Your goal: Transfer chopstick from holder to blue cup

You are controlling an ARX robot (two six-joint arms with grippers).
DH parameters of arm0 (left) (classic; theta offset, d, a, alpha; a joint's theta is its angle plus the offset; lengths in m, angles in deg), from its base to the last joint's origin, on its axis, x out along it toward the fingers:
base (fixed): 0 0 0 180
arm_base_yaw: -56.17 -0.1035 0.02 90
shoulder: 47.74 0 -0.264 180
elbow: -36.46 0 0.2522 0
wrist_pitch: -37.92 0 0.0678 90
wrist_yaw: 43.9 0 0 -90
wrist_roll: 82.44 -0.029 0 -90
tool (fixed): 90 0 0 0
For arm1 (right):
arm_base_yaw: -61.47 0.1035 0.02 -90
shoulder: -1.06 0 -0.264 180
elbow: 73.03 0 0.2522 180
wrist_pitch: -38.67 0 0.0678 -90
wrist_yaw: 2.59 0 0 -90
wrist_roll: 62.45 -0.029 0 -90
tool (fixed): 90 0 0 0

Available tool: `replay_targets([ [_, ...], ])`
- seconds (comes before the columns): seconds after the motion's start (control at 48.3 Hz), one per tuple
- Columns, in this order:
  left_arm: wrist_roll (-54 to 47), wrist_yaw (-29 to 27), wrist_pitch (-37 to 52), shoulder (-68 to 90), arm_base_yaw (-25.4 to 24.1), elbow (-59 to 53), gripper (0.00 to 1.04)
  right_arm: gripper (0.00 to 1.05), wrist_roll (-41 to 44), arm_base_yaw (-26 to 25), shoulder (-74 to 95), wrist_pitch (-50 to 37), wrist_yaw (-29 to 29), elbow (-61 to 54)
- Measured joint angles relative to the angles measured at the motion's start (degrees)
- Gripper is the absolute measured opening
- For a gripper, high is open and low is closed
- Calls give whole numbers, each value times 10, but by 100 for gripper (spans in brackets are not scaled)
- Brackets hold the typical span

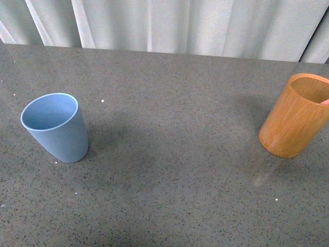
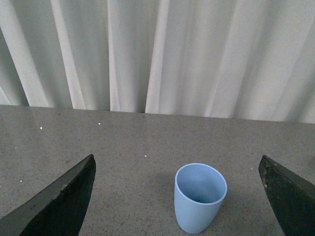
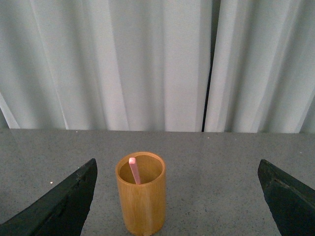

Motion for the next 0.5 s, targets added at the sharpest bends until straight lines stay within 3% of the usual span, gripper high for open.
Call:
replay_targets([
  [0.497, 0, 0, 0, 0, 0, 0, 98, 95, 0, 0, 0, 0, 0, 0],
])
